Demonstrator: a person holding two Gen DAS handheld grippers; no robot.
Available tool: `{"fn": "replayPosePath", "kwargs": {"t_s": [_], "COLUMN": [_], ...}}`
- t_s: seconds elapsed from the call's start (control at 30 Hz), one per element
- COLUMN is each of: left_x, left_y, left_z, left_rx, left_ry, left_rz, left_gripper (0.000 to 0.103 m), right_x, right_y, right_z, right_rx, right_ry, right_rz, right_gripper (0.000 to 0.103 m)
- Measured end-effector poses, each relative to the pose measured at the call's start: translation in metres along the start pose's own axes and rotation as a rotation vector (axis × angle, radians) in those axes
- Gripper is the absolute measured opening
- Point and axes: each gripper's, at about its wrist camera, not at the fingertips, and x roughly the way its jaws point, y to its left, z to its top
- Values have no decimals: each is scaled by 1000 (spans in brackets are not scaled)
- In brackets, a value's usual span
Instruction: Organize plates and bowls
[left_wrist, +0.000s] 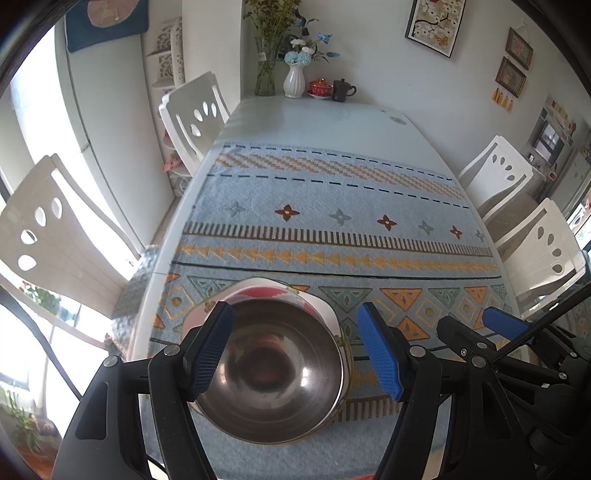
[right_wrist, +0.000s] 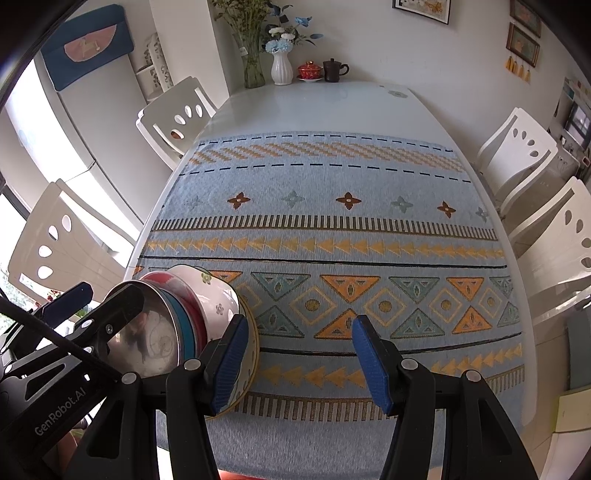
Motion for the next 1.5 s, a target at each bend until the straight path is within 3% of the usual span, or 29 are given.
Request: {"fn": "replayPosePath", "kwargs": {"t_s": [1.5], "left_x": [6], "left_y": [4], "left_z": [-1], "left_rx": [1], "left_ry": [33], "left_rz": [-27], "left_gripper": [68], "right_x": [14], "right_y": [-4], "right_z": [-5], "right_rx": [44], "right_ry": [61], "right_rz": [25], "right_gripper": [57]}}
